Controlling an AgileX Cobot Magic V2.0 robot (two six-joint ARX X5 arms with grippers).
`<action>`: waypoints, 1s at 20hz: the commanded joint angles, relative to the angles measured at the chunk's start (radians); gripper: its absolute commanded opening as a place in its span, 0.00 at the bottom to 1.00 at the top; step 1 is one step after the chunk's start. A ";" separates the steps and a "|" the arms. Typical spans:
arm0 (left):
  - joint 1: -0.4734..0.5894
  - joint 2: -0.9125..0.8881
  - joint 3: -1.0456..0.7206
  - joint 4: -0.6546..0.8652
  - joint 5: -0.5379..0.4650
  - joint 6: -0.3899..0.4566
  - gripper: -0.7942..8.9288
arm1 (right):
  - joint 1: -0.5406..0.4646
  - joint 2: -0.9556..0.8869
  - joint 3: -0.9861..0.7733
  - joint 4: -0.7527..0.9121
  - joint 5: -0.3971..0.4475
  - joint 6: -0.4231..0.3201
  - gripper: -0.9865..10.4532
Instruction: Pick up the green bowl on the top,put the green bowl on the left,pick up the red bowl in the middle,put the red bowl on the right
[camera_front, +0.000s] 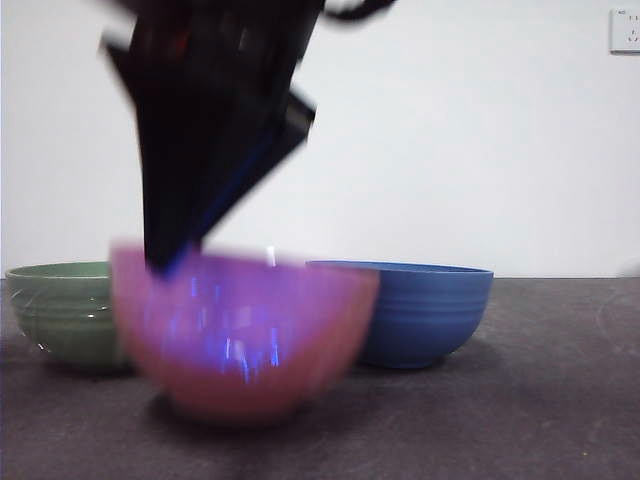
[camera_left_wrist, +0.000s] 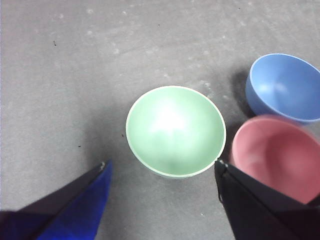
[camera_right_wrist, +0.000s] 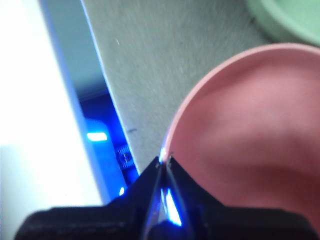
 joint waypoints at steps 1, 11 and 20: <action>0.003 -0.003 0.001 0.005 0.001 0.008 0.44 | 0.005 0.051 0.002 0.004 0.038 0.013 0.08; 0.003 -0.003 0.001 0.011 0.000 0.008 0.44 | 0.003 -0.001 0.002 0.020 0.039 0.013 0.28; 0.003 -0.003 0.001 0.107 0.002 0.000 0.43 | -0.273 -0.409 0.002 0.191 0.117 -0.014 0.26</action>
